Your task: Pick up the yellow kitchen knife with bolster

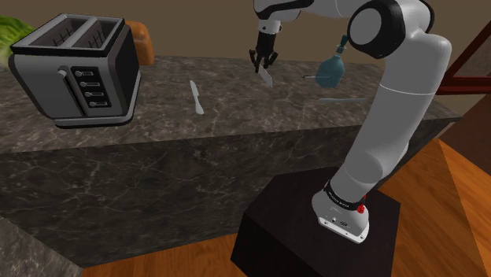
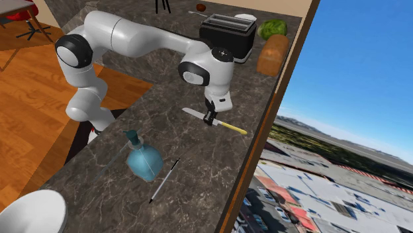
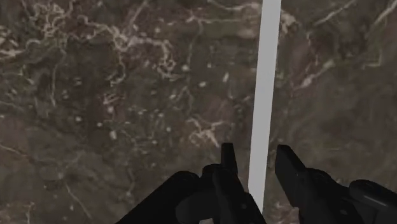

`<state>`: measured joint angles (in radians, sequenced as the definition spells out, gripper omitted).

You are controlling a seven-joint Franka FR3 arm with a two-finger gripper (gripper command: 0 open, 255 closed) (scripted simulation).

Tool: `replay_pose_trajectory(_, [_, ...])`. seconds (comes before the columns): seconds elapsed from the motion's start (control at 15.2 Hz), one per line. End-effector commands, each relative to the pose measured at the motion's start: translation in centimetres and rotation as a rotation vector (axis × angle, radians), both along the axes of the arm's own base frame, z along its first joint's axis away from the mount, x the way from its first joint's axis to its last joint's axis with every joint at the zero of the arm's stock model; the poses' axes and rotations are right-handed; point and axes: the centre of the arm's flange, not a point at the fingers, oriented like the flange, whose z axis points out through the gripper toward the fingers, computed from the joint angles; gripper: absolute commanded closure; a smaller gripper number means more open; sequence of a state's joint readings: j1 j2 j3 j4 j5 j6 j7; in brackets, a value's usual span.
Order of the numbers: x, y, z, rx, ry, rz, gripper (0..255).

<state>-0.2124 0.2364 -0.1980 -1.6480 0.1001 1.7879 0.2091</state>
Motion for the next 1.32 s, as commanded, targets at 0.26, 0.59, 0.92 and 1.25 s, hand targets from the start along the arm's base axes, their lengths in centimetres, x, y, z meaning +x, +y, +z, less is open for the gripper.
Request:
replay_pose_trajectory(0.26, [0.0, 0.0, 0.0, 0.000, 0.000, 0.000, 255])
replay_pose_trajectory(0.59, [0.0, 0.0, 0.9, 0.000, 0.000, 0.000, 255])
replay_pose_trajectory(0.92, [0.0, 0.0, 3.6, 0.000, 0.000, 0.000, 255])
replay_pose_trajectory(1.25, [0.0, 0.0, 6.2, 0.000, 0.000, 0.000, 255])
